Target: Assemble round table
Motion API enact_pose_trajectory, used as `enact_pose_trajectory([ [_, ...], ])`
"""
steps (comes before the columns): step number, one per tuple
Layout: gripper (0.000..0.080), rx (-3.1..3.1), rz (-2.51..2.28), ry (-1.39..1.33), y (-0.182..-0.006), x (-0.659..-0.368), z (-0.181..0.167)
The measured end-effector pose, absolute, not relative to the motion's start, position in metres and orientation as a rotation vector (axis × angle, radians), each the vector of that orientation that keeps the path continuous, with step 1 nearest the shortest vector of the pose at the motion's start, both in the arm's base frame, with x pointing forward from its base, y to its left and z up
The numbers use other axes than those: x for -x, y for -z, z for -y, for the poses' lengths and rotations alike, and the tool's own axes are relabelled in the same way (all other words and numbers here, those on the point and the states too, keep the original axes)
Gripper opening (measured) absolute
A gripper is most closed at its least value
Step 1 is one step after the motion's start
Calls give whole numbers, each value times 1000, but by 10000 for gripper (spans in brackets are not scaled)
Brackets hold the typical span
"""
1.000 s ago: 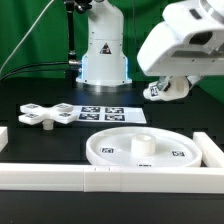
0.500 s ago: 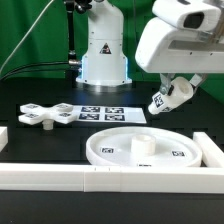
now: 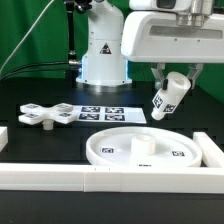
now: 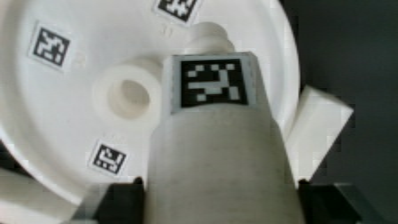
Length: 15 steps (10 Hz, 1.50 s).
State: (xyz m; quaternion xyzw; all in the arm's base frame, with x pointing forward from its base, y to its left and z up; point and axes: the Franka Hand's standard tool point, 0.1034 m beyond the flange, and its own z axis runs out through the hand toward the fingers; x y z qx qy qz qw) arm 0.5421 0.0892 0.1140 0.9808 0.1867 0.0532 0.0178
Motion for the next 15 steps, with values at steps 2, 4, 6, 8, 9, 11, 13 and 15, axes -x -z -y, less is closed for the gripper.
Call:
enact_pose_trajectory([
  [2, 409, -3093, -500, -275, -113, -546, -80],
  [4, 409, -3132, -396, -369, -121, -558, -62],
  [6, 409, -3130, -398, -376, -118, -555, -64],
  [8, 409, -3130, -397, -375, -118, -555, -63],
  [9, 409, -3131, -395, -375, -118, -555, -63],
  [11, 409, -3158, -345, -285, -124, -557, -52],
  [13, 409, -3145, -352, -342, -122, -556, -51],
  [15, 409, -3111, -361, -478, -124, -563, -48],
])
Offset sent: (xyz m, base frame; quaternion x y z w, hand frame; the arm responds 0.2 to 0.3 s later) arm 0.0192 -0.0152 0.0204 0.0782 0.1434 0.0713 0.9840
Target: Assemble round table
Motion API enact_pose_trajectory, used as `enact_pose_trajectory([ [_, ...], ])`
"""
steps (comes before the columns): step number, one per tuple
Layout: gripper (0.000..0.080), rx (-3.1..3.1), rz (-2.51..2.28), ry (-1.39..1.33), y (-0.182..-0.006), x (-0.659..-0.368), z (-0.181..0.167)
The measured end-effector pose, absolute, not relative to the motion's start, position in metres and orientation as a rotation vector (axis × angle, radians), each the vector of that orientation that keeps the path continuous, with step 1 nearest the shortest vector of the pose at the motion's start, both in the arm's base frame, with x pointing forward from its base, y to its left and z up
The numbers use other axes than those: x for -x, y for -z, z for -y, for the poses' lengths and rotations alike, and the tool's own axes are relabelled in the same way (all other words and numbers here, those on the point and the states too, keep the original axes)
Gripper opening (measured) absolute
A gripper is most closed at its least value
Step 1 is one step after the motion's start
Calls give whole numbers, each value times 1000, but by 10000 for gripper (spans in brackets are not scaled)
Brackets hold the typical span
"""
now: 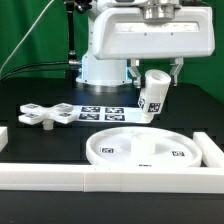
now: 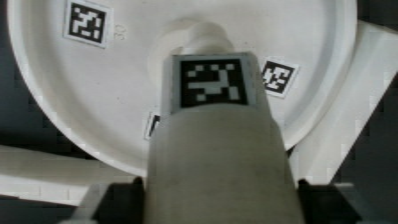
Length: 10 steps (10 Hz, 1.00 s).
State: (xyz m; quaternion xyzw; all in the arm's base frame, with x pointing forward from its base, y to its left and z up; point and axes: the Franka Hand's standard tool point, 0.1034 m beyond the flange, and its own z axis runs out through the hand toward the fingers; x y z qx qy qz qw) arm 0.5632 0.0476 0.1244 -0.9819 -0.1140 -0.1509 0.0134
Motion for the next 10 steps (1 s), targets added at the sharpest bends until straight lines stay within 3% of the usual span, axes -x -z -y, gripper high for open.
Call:
enact_pose_trajectory([
  [4, 409, 3040, 393, 818, -118, -565, -30],
  [10, 409, 3027, 429, 767, -100, -558, -49],
])
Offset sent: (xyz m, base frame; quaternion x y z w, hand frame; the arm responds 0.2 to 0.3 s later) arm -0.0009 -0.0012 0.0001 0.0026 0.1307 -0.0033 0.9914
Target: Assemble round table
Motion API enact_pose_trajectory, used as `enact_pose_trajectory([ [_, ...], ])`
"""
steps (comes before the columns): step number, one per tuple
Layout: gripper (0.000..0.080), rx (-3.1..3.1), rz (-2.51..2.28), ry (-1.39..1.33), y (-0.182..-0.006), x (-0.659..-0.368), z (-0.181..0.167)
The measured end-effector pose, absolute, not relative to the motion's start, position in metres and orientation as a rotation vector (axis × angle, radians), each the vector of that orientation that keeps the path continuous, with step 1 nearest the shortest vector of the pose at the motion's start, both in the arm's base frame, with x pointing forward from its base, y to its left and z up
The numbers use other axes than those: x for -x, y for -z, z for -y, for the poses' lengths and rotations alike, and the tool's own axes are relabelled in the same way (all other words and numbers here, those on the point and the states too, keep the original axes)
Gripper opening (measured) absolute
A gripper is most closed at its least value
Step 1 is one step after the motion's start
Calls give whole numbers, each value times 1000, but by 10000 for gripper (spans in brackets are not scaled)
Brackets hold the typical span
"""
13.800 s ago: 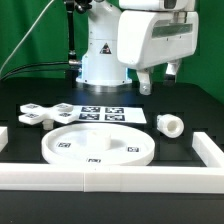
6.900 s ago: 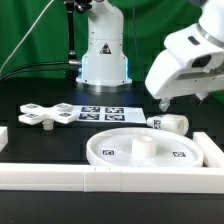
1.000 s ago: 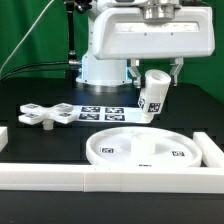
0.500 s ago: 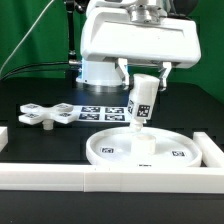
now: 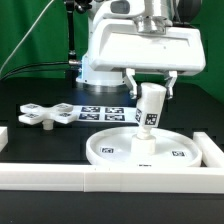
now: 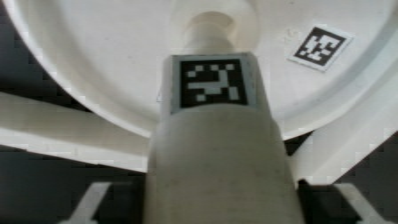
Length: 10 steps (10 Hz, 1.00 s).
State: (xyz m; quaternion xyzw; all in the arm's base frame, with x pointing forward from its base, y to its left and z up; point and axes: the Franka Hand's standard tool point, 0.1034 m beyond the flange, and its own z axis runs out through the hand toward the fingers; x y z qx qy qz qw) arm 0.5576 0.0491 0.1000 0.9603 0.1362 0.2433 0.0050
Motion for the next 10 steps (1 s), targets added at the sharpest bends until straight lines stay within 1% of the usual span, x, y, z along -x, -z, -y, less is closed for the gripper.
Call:
enact_pose_trajectory([
  [3, 409, -3009, -426, -756, -98, -557, -48],
  [7, 409, -3014, -423, -741, -87, -553, -48],
  [10, 409, -3000, -420, -778, -86, -555, -47],
])
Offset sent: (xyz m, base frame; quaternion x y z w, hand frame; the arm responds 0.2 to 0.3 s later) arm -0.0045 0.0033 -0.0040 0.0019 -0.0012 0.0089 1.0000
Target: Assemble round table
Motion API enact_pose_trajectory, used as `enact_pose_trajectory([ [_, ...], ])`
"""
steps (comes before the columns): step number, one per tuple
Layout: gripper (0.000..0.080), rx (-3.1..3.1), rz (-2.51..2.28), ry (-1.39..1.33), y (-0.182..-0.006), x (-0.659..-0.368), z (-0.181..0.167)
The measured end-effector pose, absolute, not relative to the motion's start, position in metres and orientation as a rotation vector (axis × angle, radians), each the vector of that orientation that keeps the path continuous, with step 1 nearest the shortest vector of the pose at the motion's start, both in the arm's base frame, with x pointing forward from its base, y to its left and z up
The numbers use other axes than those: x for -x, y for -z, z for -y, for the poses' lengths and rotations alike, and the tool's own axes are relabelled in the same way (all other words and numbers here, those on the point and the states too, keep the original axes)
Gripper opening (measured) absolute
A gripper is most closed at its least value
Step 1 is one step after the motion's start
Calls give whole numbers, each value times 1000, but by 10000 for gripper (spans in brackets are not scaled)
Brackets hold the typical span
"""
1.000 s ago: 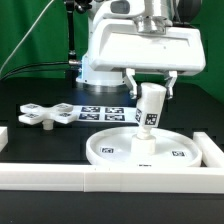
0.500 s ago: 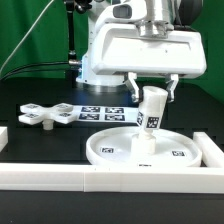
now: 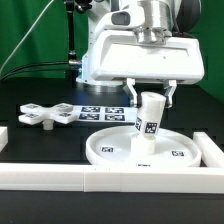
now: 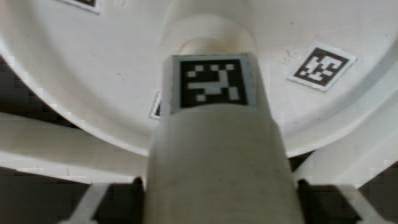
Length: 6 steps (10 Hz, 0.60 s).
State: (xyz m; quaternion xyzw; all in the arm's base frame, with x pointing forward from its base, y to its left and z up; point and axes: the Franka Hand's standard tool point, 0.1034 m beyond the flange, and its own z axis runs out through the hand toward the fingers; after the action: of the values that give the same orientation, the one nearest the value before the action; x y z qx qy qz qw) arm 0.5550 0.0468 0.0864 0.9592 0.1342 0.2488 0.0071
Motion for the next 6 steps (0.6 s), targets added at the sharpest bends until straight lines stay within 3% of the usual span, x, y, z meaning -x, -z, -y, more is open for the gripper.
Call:
enact_pose_trajectory([
  [1, 409, -3000, -420, -778, -86, -555, -47],
  [2, 580, -2997, -426, -780, -88, -556, -47],
  [3, 580, -2983, -453, -792, -95, -559, -46],
  [4, 637, -2967, -472, -806, -104, -562, -44],
  [6, 646, -2960, -486, -799, -121, -566, -39],
])
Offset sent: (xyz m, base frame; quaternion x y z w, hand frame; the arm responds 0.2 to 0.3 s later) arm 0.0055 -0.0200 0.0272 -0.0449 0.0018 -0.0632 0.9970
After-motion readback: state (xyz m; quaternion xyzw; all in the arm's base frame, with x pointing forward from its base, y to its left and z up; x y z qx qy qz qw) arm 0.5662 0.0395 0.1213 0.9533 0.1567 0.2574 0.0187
